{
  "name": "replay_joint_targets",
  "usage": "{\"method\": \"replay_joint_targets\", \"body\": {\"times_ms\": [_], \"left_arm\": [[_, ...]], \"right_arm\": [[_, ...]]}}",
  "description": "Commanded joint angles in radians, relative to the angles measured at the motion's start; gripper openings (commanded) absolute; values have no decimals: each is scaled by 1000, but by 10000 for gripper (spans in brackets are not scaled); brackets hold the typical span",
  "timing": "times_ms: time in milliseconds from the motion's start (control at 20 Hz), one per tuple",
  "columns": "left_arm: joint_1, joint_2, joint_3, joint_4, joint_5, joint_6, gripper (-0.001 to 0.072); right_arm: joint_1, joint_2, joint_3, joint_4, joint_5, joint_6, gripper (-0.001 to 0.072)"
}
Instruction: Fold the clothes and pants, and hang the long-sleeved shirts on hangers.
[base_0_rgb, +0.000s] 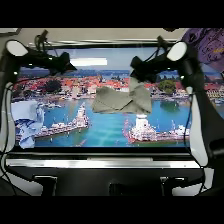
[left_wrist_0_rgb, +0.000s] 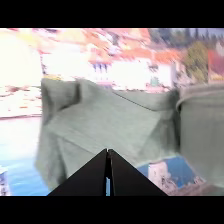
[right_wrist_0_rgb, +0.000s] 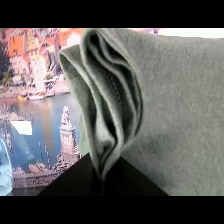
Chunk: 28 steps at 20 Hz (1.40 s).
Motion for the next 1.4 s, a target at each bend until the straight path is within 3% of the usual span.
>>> {"method": "replay_joint_targets", "body": {"times_ms": [0, 200, 650, 700, 800, 950, 1150, 1350], "left_arm": [[100, 60, 0, 46, -52, -3, 19], [111, 61, -14, 46, -71, -13, 20], [99, 61, -37, 46, -69, -9, 20], [99, 61, -37, 46, -69, -9, 19], [98, 61, -37, 46, -69, -9, 20], [92, 61, -37, 46, -69, -9, 20], [81, 61, -37, 46, -63, -8, 20], [77, 61, -37, 46, -62, -8, 19]], "right_arm": [[115, -75, 0, 0, -88, 48, 32], [186, -145, 0, 2, -179, 62, 32], [224, -233, 0, 50, -197, 70, 34], [224, -240, 0, 55, -204, 70, 58], [224, -244, 0, 62, -238, 69, 235], [224, -243, 0, 132, -327, 26, 356], [209, -229, 1, 251, -384, -71, 382], [46, -154, 0, 250, -221, -155, 414]]}}
